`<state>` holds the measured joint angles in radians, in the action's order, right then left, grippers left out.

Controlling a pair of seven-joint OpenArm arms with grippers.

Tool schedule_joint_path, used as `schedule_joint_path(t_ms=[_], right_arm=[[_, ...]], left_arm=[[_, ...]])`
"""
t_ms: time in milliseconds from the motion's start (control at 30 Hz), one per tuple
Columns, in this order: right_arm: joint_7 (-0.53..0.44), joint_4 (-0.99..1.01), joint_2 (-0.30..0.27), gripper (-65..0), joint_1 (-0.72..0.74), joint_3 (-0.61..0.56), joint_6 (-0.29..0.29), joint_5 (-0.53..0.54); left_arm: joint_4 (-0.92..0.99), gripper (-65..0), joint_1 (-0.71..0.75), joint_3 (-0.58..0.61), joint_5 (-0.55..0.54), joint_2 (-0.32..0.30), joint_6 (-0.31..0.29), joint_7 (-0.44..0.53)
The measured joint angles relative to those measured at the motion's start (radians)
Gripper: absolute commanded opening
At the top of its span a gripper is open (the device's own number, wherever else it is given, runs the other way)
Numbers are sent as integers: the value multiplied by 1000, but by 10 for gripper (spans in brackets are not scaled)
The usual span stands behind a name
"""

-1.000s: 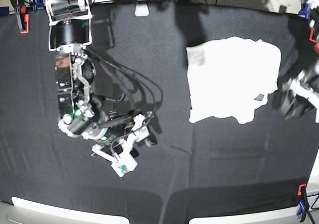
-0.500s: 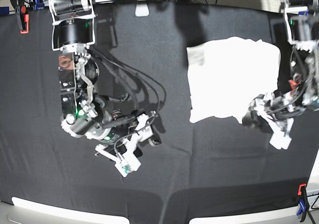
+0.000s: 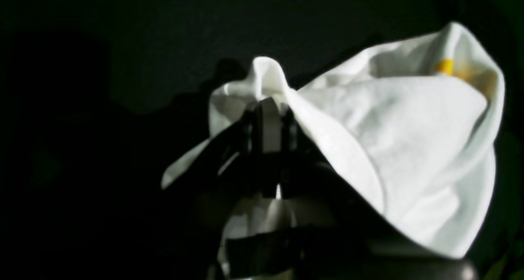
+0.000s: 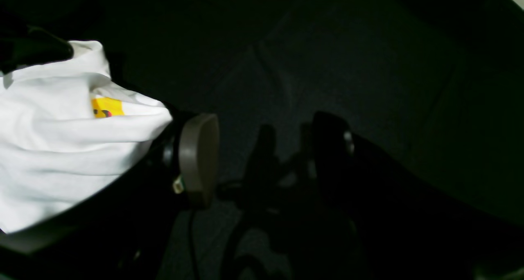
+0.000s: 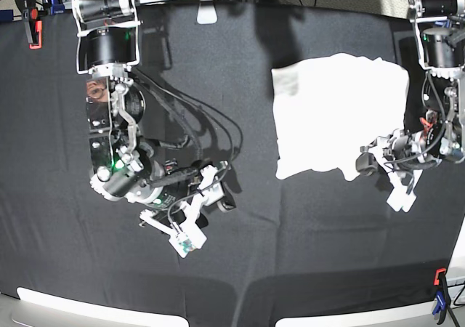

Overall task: Layout the t-shirt on the table in an organized manner, then fold the t-shirt properly
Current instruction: 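Pull the folded bundle with the left gripper and square its edges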

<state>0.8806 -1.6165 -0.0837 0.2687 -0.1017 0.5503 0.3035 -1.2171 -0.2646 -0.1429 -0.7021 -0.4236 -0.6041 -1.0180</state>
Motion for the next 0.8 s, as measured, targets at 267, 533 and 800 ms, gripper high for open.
schedule_joint_path(t_ms=[267,533,800], right_arm=[[0,0,6,-297,0,0,0,0],[0,1,4,-297,0,0,0,0],[0,5,4,-297,0,0,0,0]], left_arm=[[-2,-650,-10,-5,64,-133,132,57],[-2,-586,23,-1,189,-119,207,128],[-2,-416,21,-1,228,-183,205,187]])
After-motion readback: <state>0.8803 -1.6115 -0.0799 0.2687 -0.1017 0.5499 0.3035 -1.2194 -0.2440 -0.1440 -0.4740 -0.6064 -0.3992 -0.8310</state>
